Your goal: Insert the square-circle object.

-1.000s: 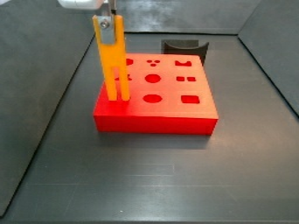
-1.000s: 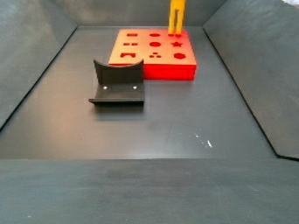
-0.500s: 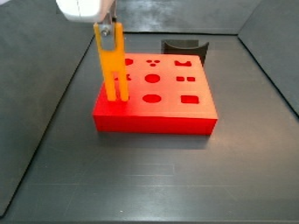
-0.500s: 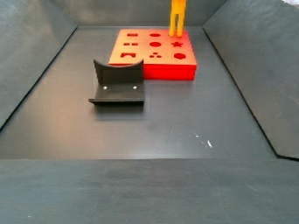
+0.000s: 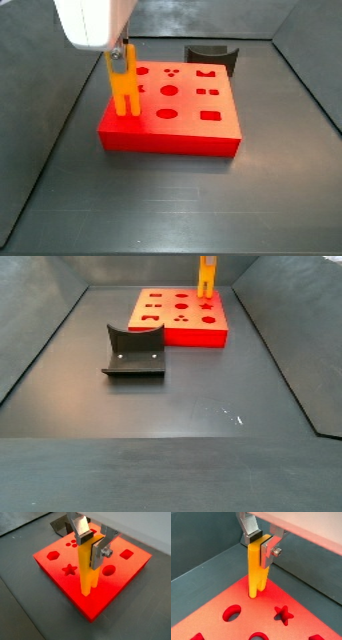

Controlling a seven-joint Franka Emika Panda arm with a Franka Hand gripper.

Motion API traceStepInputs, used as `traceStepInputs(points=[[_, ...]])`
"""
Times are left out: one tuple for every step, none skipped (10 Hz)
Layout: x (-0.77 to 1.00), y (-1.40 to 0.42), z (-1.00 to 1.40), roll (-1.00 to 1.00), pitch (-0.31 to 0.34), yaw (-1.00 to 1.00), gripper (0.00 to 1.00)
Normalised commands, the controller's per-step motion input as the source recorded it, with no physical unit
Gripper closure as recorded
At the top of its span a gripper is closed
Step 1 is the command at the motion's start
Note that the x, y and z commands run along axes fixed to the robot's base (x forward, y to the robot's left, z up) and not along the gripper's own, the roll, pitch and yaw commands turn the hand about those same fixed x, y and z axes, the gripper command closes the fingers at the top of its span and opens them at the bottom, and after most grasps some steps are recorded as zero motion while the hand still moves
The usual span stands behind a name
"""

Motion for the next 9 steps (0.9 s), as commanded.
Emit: traceStepInputs(points=[[0.00,0.00,-1.00,0.01,0.000,0.00,1.00],[0.00,0.00,-1.00,0.01,0.000,0.00,1.00],[0.00,0.00,-1.00,0.01,0.000,0.00,1.00],[0.00,0.00,-1.00,0.01,0.000,0.00,1.00],[0.00,-0.14,-1.00,0.01,-0.013,-0.03,1.00],[0.02,-0.16,-1.00,0.00,-0.029,-0.03,1.00],[0.03,-0.16,-1.00,0.00,-0.033,-0.03,1.00],[0.00,-0.08,-1.00,0.00,-0.059,0.00,1.00],[0.00,0.00,0.00,0.00,0.000,0.00,1.00]])
